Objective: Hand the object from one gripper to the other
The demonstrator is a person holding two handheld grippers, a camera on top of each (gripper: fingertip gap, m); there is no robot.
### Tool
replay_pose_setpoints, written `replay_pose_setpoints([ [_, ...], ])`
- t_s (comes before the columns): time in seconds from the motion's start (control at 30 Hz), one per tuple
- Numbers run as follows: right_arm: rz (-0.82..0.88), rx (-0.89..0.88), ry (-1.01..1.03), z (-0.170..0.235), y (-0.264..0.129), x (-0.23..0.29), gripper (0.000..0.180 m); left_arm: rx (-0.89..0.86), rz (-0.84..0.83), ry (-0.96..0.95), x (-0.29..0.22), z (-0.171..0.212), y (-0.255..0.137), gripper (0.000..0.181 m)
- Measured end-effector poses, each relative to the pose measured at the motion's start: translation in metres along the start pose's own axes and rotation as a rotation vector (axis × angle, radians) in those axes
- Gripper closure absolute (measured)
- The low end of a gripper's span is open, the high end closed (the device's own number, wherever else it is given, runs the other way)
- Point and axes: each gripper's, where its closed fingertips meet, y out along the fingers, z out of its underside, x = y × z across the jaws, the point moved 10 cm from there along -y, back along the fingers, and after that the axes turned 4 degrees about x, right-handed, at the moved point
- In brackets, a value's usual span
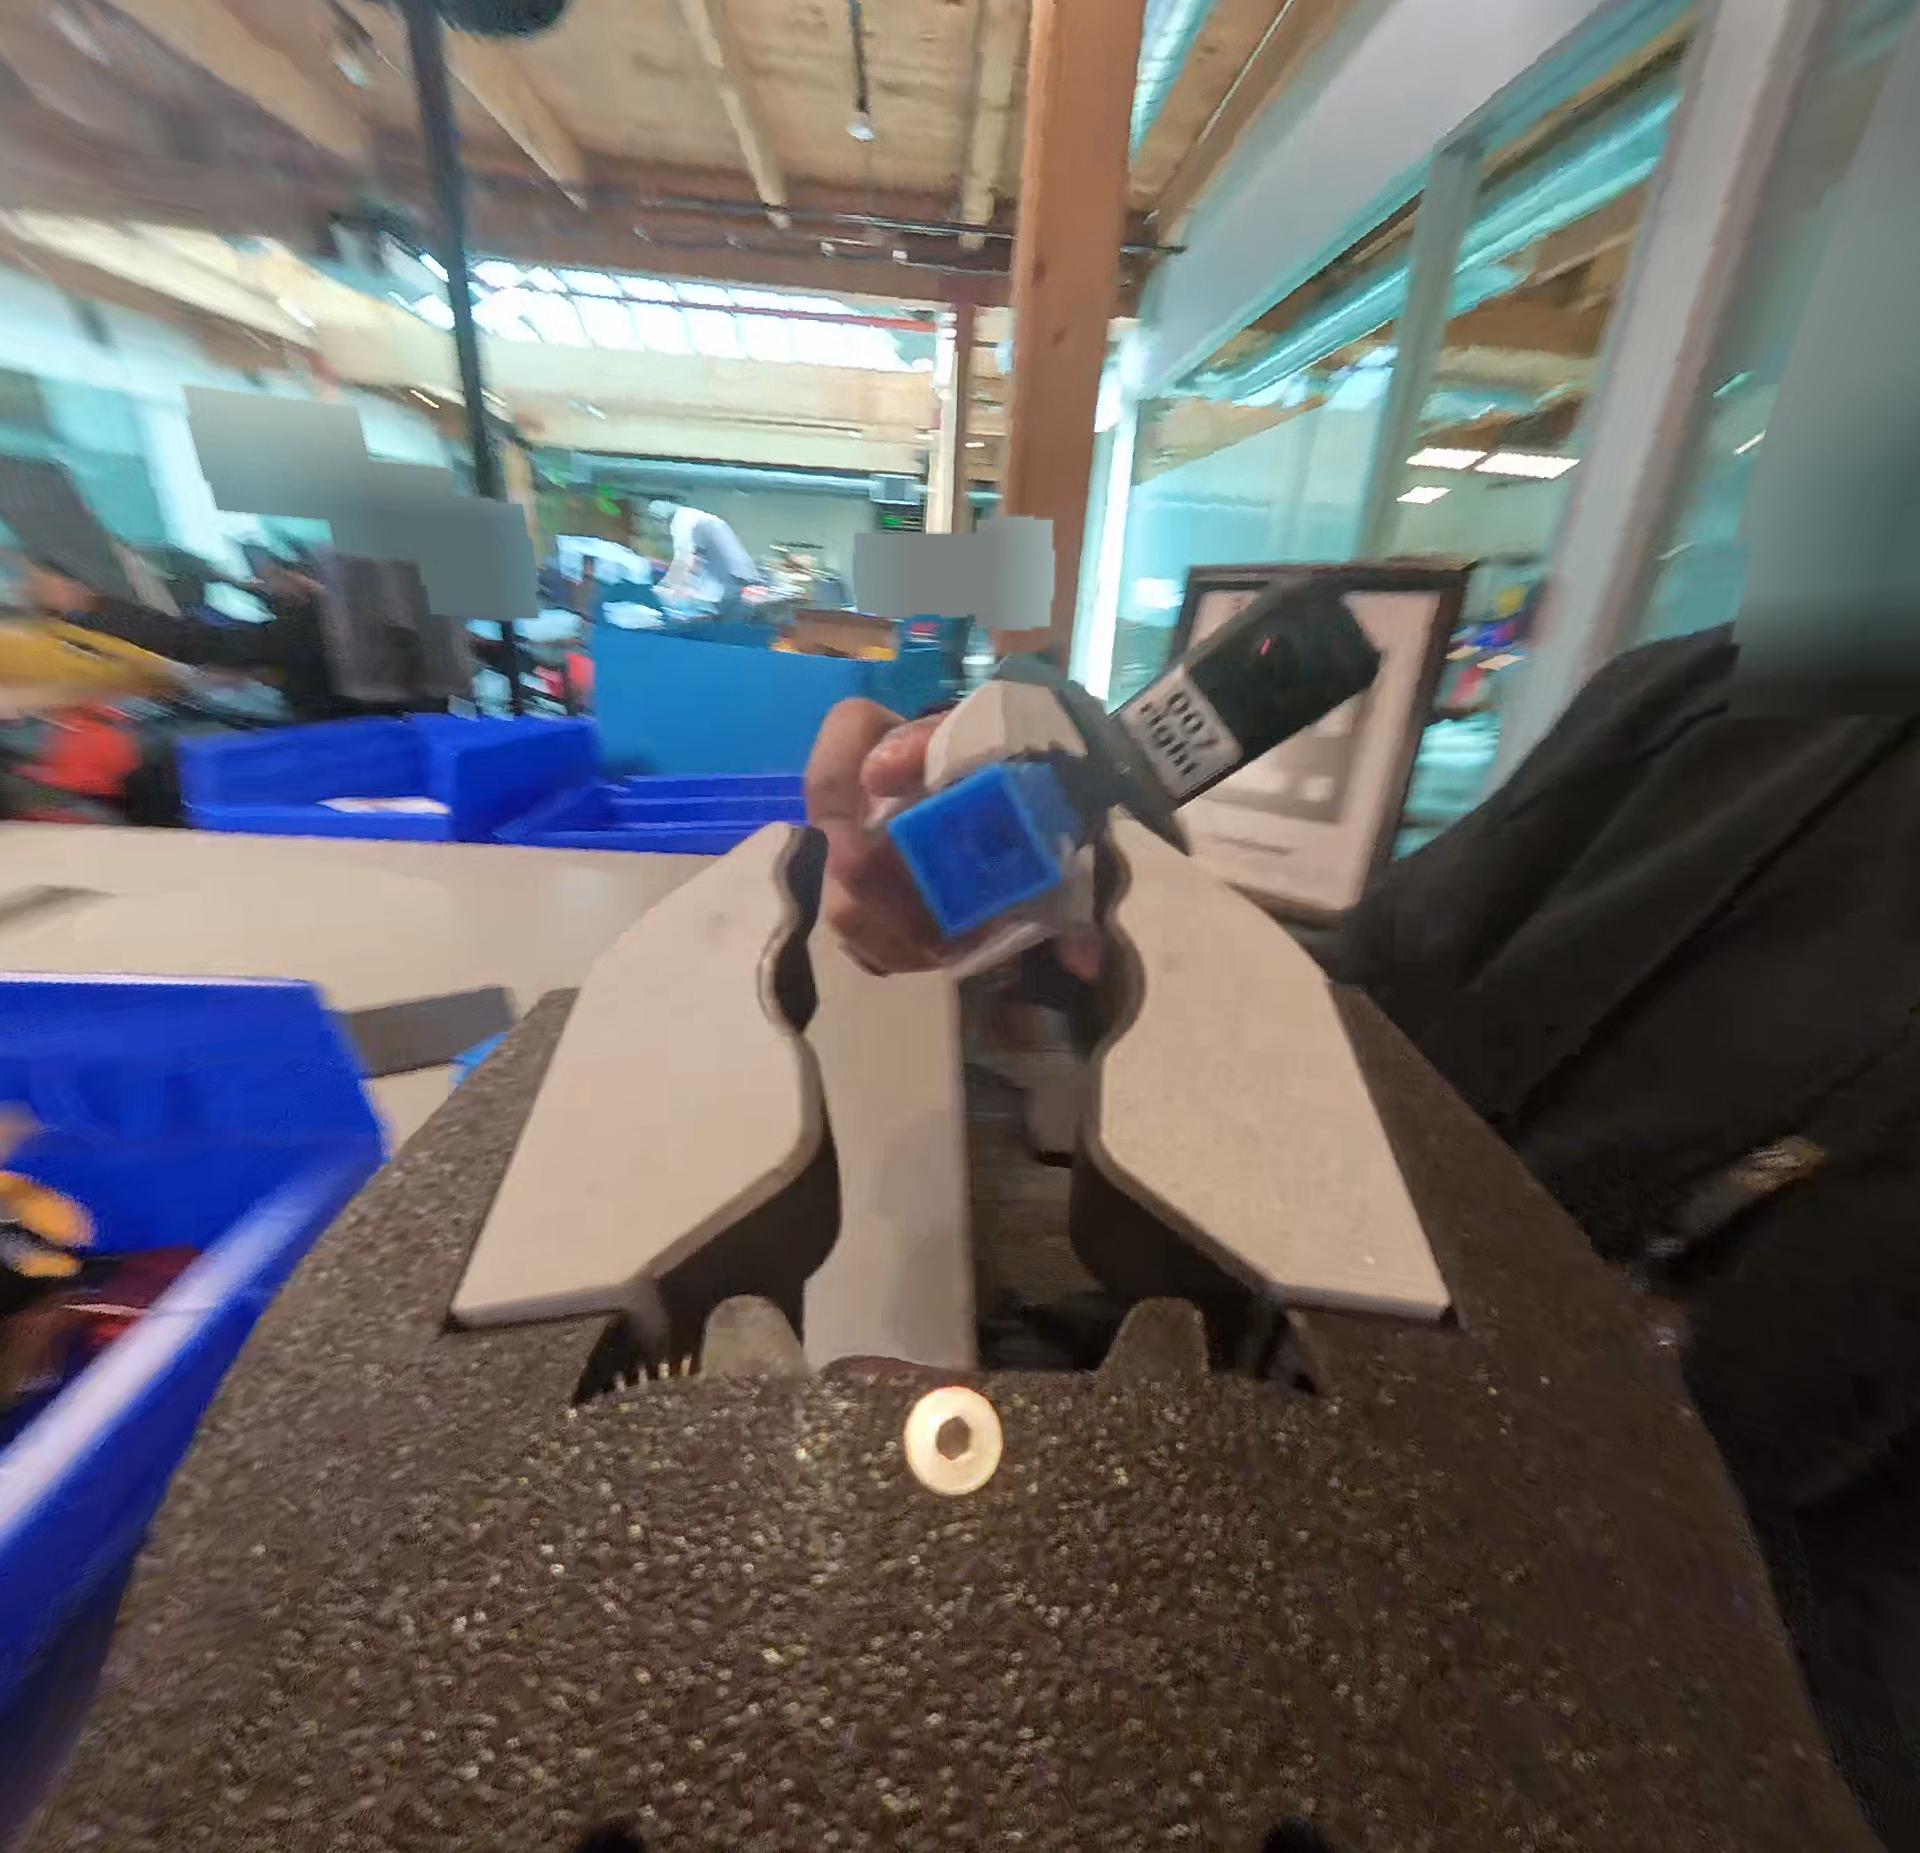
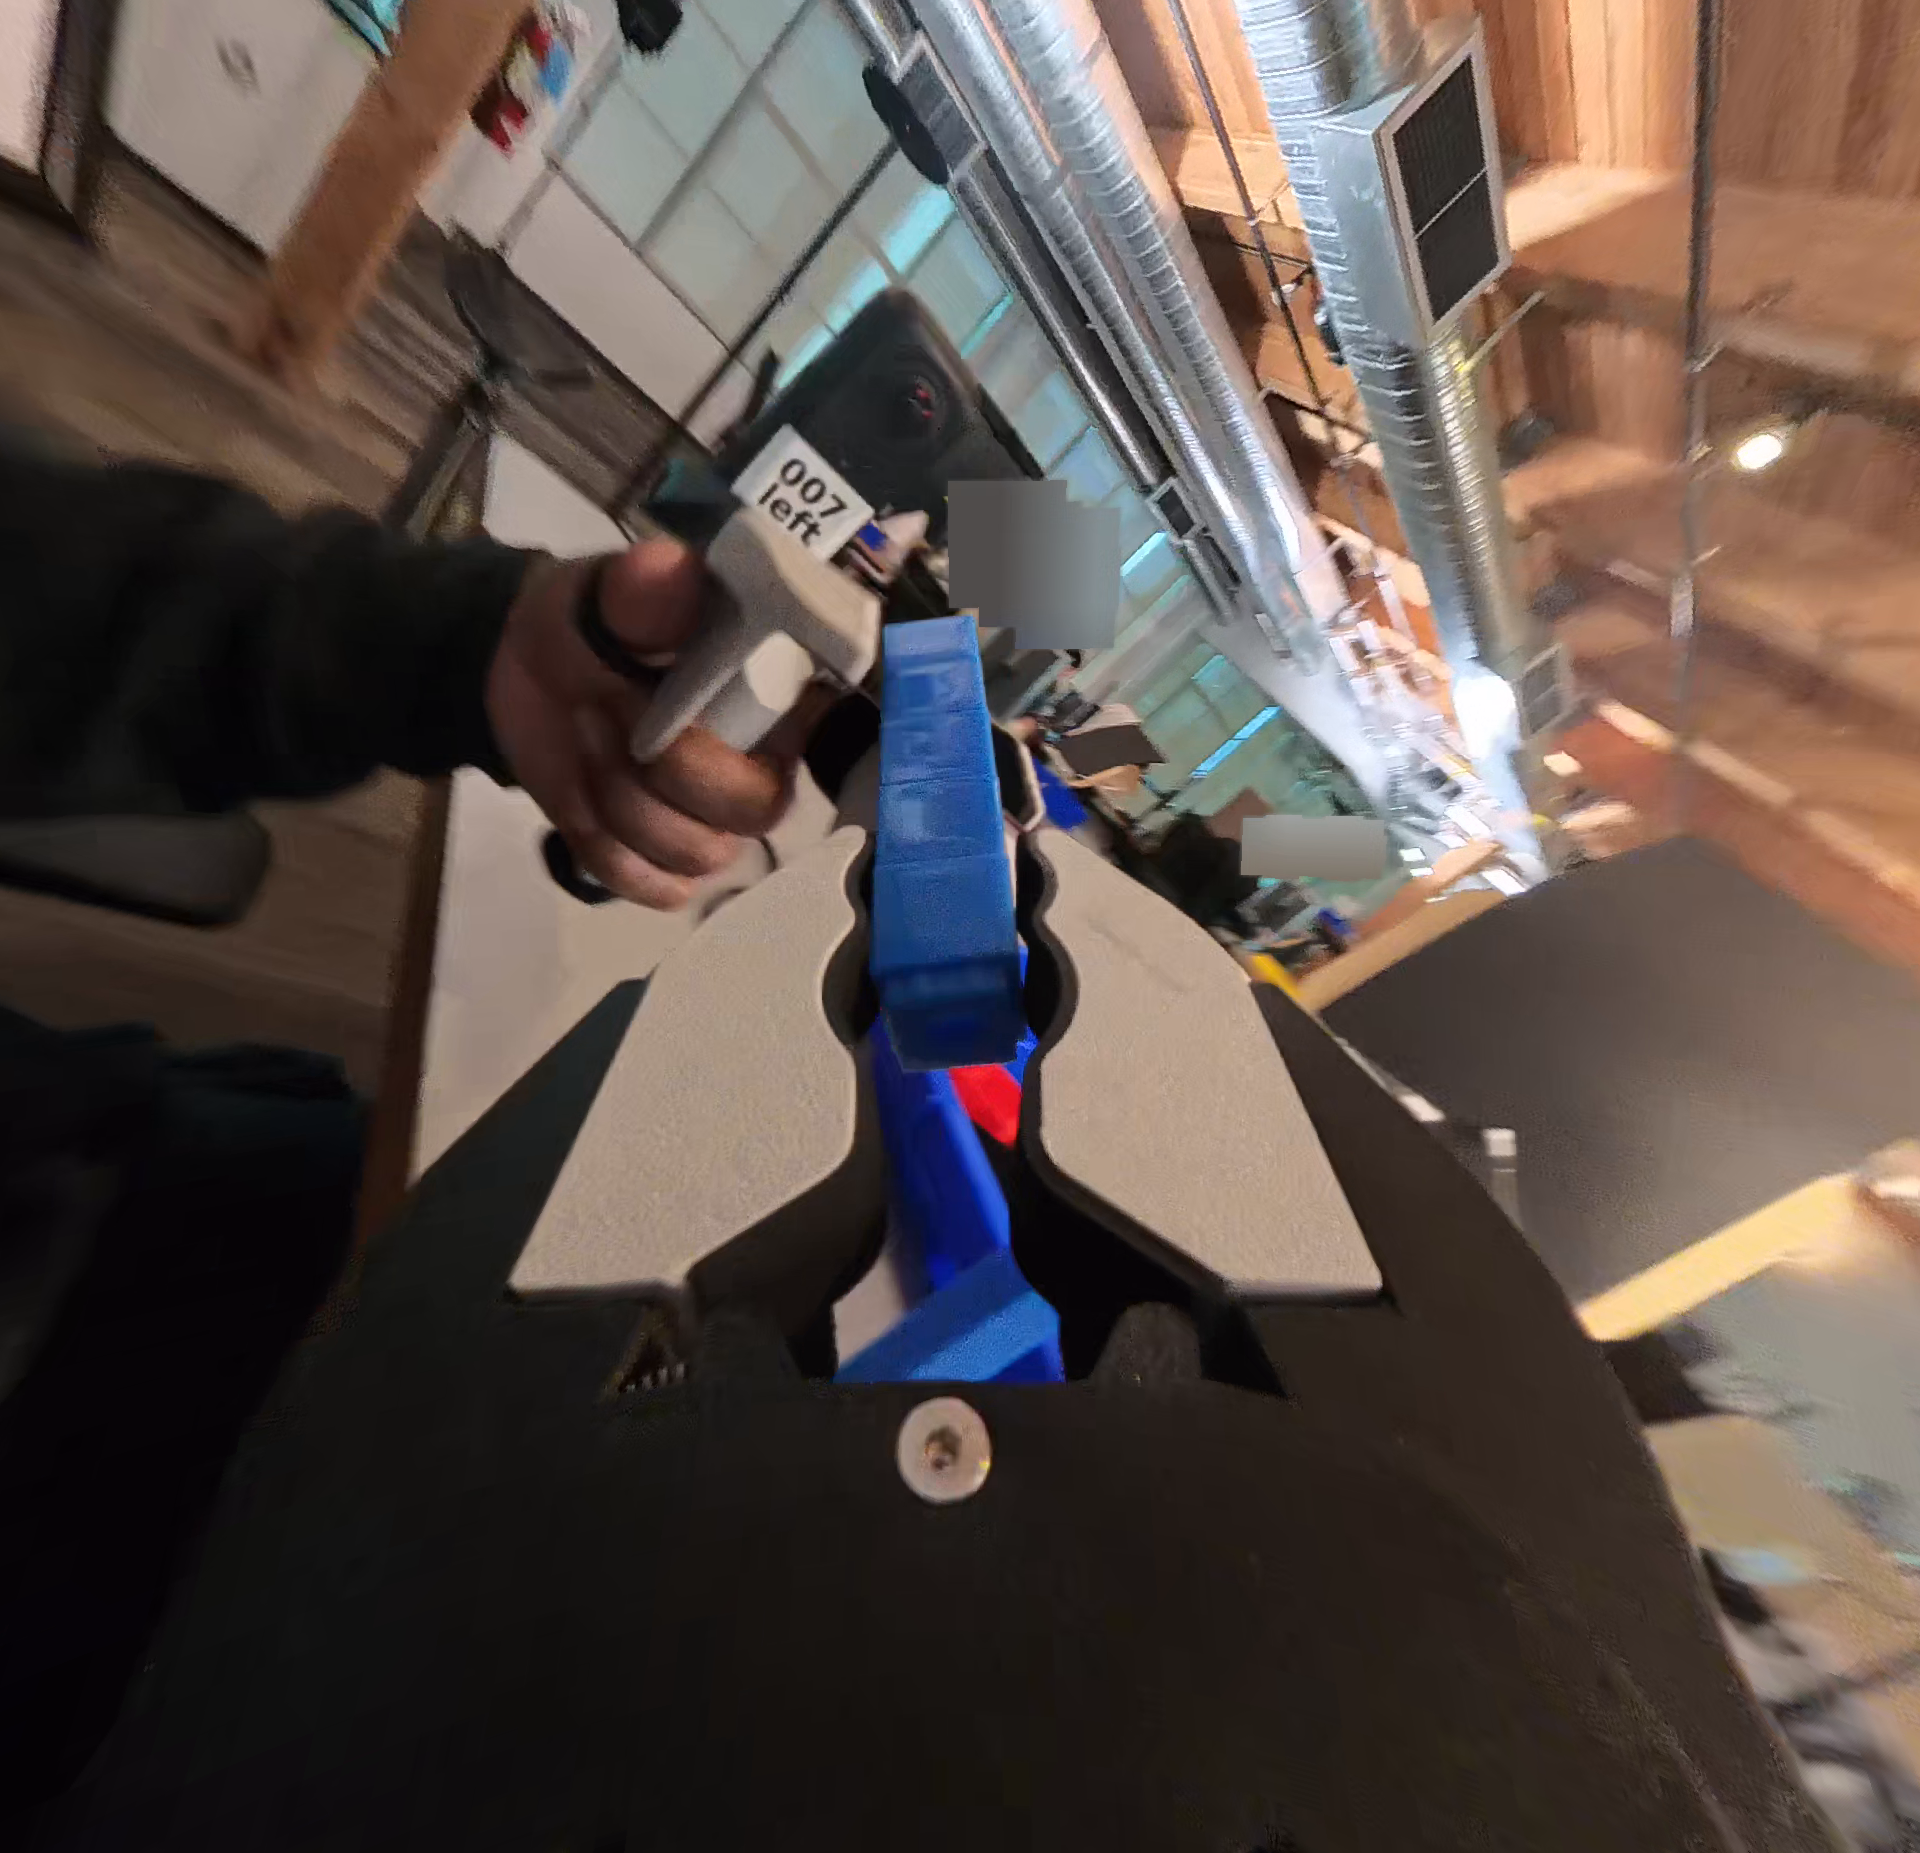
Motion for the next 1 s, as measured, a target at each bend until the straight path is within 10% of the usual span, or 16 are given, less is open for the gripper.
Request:
replay_pose_setpoints([
  [0.27,-0.244,-0.024,0.312,0.005,0.001,-0.004,0.156,0.079,-0.040,0.364,-0.021,0.002,0.001,0.121],
  [0.47,-0.261,0.020,0.337,0.008,0.008,0.000,0.155,0.208,-0.071,0.411,-0.021,0.008,0.011,0.152],
  [0.8,-0.117,-0.110,1.039,0.039,0.013,-0.014,0.139,-0.287,-0.593,0.407,-0.024,0.039,0.002,0.157],
  [1.0,-0.282,-0.086,1.174,0.028,0.027,0.001,0.136,-0.221,-0.651,0.712,-0.037,0.053,0.015,0.157],
])
